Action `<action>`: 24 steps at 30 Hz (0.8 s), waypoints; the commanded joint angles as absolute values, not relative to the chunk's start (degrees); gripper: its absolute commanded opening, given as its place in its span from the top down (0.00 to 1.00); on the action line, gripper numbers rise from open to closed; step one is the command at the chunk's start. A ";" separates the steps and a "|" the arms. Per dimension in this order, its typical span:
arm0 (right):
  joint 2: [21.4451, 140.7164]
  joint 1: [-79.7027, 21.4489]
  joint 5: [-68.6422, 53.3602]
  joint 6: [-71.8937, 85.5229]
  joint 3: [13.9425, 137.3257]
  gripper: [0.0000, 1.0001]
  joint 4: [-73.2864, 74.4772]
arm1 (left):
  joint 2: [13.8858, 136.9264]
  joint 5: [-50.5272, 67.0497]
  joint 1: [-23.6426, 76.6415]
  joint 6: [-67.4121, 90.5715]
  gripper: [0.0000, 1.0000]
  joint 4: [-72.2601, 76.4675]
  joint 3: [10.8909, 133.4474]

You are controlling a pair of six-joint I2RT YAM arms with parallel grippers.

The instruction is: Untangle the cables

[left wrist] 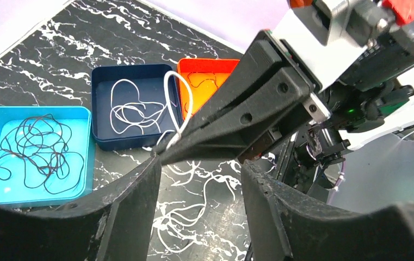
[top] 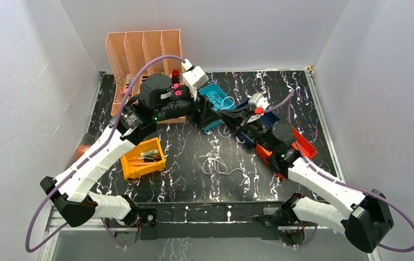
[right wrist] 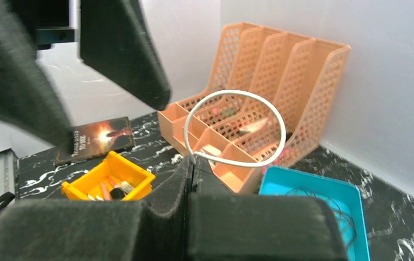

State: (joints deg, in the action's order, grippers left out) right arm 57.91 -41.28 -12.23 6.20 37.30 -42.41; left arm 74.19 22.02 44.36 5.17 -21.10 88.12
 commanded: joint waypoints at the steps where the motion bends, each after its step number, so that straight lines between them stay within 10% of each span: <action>1: 55.44 -41.33 -2.37 7.57 42.29 1.00 -33.70 | 71.59 21.22 44.13 5.88 0.44 -20.13 86.83; 24: 64.76 -21.21 1.06 21.20 60.04 1.00 3.94 | 72.68 13.20 44.13 11.81 0.29 -21.23 76.72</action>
State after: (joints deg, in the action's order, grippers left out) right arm 64.71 -25.04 3.75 18.46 56.80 2.98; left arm 73.73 15.53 44.36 10.17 -21.23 78.13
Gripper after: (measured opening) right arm 0.019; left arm 0.691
